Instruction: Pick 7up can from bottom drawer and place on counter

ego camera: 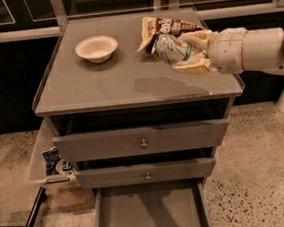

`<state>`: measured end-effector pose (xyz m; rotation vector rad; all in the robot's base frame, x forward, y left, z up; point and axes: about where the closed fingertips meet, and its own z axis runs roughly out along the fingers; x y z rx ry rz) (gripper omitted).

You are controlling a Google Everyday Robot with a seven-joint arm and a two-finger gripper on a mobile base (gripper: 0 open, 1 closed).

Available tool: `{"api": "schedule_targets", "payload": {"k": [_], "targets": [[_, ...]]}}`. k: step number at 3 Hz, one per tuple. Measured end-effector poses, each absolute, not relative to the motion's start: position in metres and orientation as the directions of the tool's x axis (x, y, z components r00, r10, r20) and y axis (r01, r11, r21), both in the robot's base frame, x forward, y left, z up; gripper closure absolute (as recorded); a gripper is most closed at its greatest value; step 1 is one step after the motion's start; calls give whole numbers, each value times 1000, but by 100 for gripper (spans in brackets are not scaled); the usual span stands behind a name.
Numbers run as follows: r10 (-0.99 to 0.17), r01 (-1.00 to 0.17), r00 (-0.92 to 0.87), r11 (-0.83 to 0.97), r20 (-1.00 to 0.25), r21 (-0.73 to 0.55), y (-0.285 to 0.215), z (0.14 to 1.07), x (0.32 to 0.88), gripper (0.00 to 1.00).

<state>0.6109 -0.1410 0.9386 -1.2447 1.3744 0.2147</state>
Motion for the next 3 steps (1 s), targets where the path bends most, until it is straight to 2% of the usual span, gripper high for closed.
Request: {"api": "schedule_targets", "payload": {"k": [1,3], "targets": [[-477,-762,211,467,-853,-450,-151,925,644,100],[-528,-791,94,475,-844,-386,-147,901,690,100]]}}
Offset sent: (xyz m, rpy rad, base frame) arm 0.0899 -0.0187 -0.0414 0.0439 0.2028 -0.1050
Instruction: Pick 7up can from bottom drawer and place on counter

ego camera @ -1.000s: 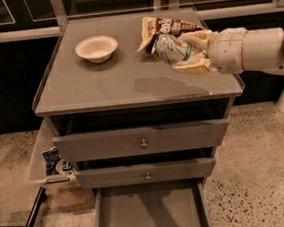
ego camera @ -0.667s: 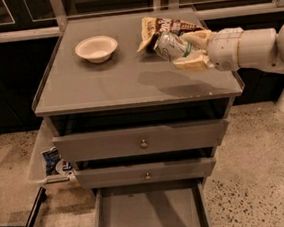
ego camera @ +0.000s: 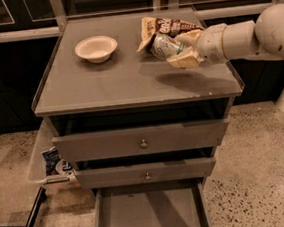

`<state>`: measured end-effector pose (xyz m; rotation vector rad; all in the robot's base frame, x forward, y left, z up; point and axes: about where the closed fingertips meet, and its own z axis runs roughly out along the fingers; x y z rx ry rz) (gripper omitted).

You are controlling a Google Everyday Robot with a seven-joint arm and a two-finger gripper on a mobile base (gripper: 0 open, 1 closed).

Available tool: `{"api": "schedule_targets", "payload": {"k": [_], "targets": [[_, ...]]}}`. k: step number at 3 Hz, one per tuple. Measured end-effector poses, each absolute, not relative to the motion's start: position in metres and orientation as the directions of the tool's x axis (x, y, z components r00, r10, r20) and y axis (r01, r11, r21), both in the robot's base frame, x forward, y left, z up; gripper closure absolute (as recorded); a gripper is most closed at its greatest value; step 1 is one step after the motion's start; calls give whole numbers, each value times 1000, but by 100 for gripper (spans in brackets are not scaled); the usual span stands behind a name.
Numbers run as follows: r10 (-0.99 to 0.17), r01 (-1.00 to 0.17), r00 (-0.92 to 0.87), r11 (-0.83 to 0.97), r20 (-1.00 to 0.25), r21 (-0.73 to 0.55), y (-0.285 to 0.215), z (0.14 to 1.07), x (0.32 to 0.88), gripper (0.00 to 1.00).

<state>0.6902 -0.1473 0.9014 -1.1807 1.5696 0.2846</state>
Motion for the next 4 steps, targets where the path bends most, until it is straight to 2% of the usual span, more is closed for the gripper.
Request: {"api": "schedule_targets", "payload": {"k": [2,3,4], "targets": [[-616,-828,-7,445,-788,-341,-145,869,715,100],[-639,-850,-20,416,-769,-324,-138,860,719,81],[-639,-851,-20,414,-769,-322,-137,859,718,58]]}}
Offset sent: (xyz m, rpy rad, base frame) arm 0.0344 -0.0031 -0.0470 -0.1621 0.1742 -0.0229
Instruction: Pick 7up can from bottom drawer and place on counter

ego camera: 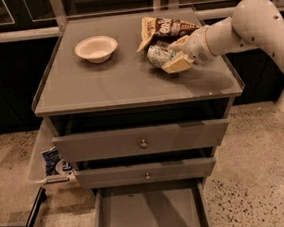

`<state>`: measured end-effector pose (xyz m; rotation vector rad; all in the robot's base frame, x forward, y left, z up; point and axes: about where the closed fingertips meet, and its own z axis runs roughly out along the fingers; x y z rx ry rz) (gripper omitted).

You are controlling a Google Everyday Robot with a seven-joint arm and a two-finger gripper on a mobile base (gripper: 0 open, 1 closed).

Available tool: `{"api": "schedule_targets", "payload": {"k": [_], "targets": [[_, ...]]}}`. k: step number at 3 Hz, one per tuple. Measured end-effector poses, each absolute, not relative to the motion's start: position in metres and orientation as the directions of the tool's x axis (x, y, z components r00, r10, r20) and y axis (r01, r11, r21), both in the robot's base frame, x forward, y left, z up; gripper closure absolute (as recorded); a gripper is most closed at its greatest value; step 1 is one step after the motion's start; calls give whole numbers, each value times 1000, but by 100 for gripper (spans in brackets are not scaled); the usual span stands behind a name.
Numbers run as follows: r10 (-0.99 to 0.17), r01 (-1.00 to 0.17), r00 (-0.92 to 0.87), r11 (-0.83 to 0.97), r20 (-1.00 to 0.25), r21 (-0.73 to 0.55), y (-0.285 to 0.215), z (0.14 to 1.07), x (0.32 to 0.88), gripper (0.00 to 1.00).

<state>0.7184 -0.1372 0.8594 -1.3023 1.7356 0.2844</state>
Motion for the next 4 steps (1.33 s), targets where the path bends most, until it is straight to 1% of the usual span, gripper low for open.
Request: {"api": "schedule_targets", "payload": {"k": [2,3,4], "targets": [[-639,-851,-20,414,-769,-322,-137,859,718,12],[-639,-851,-20,414,-769,-322,-137,859,718,0],[-639,-851,-20,414,-769,-322,-137,859,718,0]]}}
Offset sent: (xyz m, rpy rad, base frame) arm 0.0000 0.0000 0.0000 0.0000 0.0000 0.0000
